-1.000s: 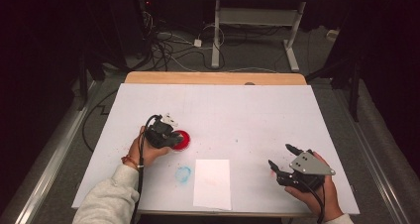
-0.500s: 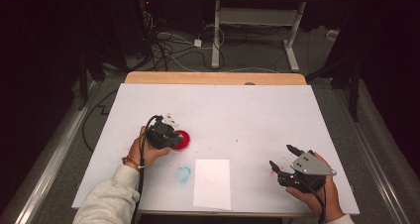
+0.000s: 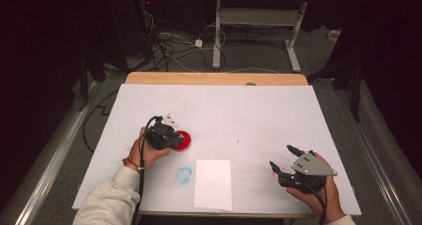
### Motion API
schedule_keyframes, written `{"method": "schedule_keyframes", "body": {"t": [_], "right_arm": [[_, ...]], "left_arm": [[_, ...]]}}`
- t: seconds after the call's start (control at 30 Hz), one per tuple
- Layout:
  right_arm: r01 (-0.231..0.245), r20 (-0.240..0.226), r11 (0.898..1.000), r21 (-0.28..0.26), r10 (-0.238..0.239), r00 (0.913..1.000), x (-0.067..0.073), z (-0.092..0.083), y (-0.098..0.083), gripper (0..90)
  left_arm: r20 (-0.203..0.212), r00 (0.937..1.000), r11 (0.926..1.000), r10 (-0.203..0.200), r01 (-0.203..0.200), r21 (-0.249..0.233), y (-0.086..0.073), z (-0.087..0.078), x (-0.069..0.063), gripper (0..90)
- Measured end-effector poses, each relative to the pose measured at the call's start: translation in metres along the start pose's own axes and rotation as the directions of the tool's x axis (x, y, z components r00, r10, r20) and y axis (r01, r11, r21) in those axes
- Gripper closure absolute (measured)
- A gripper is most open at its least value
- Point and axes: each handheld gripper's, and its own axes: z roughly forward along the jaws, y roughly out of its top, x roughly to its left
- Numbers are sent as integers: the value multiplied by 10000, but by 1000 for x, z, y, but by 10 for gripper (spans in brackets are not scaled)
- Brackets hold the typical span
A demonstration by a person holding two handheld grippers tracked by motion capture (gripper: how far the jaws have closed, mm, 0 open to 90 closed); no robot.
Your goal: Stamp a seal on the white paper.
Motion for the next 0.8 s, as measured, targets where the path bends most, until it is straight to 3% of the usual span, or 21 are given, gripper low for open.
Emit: {"method": "schedule_keyframes", "body": {"t": [0.23, 0.43, 0.8], "right_arm": [[1, 27, 9999, -111, -1, 10000, -2, -2, 0, 281], [97, -63, 9999, -63, -98, 9999, 0, 0, 0, 281], [81, -37, 9998, -168, -81, 10000, 1, -4, 2, 281]], "left_arm": [[-24, 9999, 9969, 151, -152, -767, 3, -23, -6, 739], [-42, 9993, 9896, 361, -364, -1391, 5, -45, -15, 739], [-128, 9924, 9713, 1227, -1227, -2036, 13, -72, -50, 739]]}}
